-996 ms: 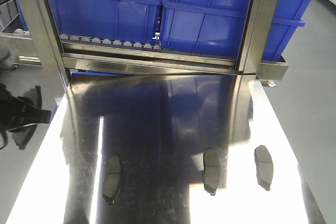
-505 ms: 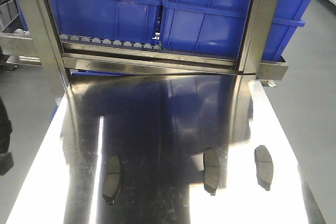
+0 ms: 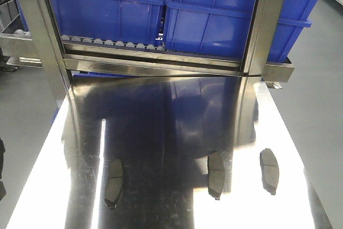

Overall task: Move and align brake pads A on conveyor
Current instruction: 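Lift the grasped brake pad off the table with the left gripper, then lower the right gripper onto the outermost brake pad and close it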

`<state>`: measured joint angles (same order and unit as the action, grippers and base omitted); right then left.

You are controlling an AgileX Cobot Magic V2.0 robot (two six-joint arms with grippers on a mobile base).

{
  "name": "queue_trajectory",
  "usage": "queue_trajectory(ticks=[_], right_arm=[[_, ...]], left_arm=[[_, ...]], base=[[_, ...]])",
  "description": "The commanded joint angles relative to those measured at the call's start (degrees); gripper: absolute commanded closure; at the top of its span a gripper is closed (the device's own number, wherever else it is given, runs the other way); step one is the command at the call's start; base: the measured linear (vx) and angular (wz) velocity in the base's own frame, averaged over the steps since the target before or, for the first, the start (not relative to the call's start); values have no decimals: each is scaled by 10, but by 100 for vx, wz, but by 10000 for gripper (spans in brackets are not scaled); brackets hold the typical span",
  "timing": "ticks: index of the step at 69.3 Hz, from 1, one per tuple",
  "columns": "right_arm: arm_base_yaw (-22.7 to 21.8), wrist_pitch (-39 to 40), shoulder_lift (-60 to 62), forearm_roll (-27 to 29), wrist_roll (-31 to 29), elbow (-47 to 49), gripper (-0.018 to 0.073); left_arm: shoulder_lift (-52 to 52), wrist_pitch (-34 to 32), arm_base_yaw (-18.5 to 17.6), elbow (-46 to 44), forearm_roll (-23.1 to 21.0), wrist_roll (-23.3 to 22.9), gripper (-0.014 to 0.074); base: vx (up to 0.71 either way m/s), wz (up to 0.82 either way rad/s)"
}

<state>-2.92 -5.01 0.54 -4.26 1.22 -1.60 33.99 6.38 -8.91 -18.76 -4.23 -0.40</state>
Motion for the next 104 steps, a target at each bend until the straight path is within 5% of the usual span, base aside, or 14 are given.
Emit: queue_trajectory(ticks=[1,58,73,104], right_arm=[[-4,42,8,-4,-3,-7,571],[-4,75,8,3,0,-4,571],[-4,88,-26,15,3,81,571],[-4,-207,-347,80,4,315,571]], left_arm=[[-1,-53,-2,-17,-4,-5,602],[-1,-53,-2,-17,-4,-5,602],[-1,-53,-2,-17,-4,-5,602],[-1,-53,-2,-17,-4,-5,602]], base=[[0,0],[0,0],[0,0],[0,0]])
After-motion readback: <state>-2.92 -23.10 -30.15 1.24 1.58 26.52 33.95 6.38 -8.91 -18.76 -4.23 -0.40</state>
